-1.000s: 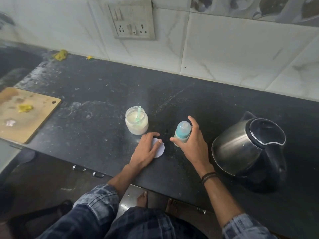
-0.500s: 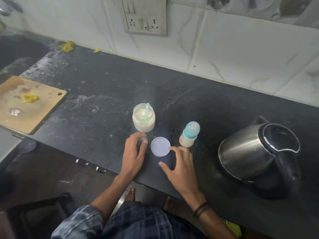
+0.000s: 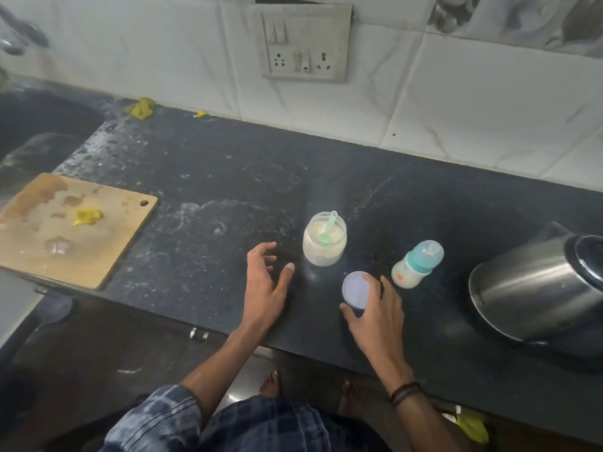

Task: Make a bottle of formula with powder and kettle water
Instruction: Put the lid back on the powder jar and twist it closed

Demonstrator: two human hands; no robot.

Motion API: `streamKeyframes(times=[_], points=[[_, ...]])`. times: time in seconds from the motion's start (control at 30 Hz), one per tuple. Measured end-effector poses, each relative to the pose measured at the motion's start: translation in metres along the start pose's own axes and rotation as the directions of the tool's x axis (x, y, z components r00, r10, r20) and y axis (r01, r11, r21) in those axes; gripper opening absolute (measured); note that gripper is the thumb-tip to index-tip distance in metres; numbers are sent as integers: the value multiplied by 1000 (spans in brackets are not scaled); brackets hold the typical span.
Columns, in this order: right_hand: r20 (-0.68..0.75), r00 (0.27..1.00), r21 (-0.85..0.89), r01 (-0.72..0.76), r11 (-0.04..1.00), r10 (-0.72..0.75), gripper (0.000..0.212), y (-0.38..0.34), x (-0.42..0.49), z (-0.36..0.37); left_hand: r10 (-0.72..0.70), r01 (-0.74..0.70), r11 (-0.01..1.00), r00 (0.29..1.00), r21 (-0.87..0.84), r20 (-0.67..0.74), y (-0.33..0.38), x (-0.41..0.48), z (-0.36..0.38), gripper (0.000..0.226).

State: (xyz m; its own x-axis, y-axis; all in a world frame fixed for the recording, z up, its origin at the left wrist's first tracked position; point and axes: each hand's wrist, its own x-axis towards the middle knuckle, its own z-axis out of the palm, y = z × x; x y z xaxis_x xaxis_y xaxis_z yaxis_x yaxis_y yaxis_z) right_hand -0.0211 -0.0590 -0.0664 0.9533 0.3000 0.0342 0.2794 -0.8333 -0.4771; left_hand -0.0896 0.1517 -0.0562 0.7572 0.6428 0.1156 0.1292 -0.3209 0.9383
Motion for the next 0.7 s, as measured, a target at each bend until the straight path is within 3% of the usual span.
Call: streamKeyframes(times=[0.2, 0.4, 0.7], points=[[-95, 994, 42, -48, 998, 51, 79, -11, 6, -5, -21, 27, 998, 995, -64, 95, -4, 13, -8, 49], [-149, 989, 209, 32, 977, -1, 84, -34, 25, -26, 58, -50, 997, 981, -52, 185, 0, 28, -7, 53], [-103, 993, 184, 67, 981, -48, 85, -62, 54, -54, 7, 4, 1000, 928, -27, 373, 14, 57, 2, 79]])
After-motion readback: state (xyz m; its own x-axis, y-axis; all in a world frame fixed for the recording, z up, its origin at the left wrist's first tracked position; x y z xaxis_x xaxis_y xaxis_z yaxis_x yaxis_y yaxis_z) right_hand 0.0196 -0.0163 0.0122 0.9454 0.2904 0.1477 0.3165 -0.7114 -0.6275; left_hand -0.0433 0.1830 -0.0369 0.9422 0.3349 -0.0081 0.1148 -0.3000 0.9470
